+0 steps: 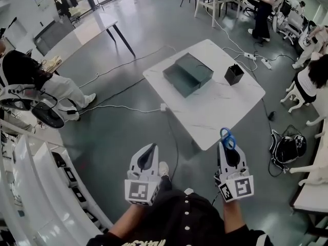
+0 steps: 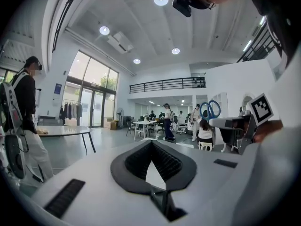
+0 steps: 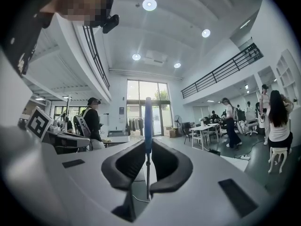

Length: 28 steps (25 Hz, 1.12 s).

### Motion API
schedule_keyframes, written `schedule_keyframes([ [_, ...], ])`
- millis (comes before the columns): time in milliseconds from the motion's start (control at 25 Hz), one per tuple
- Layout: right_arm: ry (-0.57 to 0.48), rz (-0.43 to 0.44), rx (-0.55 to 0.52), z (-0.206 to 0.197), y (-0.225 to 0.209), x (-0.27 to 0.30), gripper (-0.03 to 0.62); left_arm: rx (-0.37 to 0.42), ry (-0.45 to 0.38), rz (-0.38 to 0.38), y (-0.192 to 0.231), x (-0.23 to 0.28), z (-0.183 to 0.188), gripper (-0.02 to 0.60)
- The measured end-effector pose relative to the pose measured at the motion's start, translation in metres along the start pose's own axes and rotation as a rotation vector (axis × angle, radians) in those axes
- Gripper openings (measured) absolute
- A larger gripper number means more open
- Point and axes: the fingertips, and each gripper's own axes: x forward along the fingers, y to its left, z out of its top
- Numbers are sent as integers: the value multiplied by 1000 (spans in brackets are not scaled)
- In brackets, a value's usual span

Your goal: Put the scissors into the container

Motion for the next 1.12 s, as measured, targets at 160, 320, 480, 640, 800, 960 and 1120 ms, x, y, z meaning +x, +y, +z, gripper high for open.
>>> schedule_keyframes([
  [160, 17, -11, 4, -5, -4, 28, 51, -6, 14, -11, 19, 24, -1, 25],
  [320, 20, -22, 3, -4, -8, 54, 51, -3, 11, -26, 36, 47, 3, 25],
  [480, 18, -36, -8, 2, -7, 79, 51, -4, -1, -43, 56, 65, 11, 25],
  [640, 4, -49, -18, 8, -2, 106, 51, -1, -23, -61, 78, 82, 21, 25],
  [800, -12, -70, -22, 10, 0, 131, 51, -1, -42, -84, 97, 99, 30, 25],
  [960, -22, -88, -25, 10, 3, 154, 51, 16, -38, -107, 116, 114, 29, 25],
  [1120, -23, -106, -23, 7, 8, 175, 51, -3, -49, -125, 134, 127, 34, 25],
])
